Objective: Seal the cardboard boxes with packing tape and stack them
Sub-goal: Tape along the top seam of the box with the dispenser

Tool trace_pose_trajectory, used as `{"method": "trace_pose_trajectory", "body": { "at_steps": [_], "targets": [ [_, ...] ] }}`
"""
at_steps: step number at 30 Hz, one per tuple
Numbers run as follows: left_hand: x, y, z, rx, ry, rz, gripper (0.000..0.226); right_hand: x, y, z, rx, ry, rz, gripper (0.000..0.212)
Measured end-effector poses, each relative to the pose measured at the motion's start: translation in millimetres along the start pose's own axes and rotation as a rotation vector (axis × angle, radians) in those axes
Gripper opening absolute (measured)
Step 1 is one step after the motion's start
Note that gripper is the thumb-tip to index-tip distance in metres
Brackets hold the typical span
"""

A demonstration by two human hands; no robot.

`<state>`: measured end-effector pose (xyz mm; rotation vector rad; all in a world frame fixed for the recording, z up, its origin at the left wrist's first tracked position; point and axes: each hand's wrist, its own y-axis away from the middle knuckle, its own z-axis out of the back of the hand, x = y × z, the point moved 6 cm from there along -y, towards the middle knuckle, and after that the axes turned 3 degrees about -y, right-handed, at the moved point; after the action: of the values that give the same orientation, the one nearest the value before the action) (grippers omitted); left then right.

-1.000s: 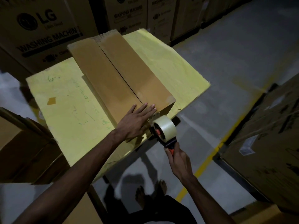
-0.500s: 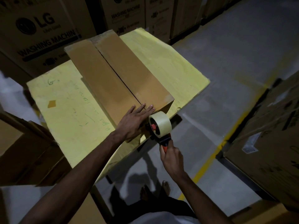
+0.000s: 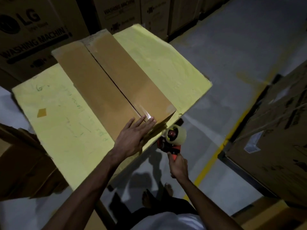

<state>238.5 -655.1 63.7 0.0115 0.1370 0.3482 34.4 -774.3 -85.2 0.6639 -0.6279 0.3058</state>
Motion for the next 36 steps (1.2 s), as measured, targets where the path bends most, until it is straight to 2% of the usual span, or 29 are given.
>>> {"method": "trace_pose_trajectory", "body": {
  "at_steps": [4, 8, 11, 16, 20, 25, 30, 36],
  "targets": [
    [2, 7, 2, -0.002, -0.016, 0.011, 0.086, 23, 6, 22, -0.013, -0.093, -0.03, 0.041],
    [4, 2, 9, -0.042, 0.008, 0.035, 0.067, 12, 2, 37, -0.058, -0.295, -0.106, 0.037],
    [0, -10, 13, -0.128, 0.028, 0.121, 0.061, 21, -17, 61, -0.137, -0.385, -0.114, 0.054],
    [-2, -31, 4, -0.284, 0.144, 0.267, 0.052, 102, -67, 113, -0.17, -0.567, 0.018, 0.054],
    [-17, -34, 21, -0.361, -0.056, 0.267, 0.043, 178, -121, 133, -0.068, -0.558, 0.077, 0.051],
    [-18, -41, 13, -0.396, -0.205, 0.376, 0.052, 234, -177, 108, 0.113, -0.525, 0.128, 0.048],
    [-9, -49, -2, -0.178, -0.266, 0.608, 0.095, 250, -209, 68, 0.213, -0.311, 0.202, 0.056],
    [-8, -54, -3, -0.189, -0.226, 0.695, 0.112, 251, -231, 31, 0.345, 0.034, 0.291, 0.052]
  ]
}}
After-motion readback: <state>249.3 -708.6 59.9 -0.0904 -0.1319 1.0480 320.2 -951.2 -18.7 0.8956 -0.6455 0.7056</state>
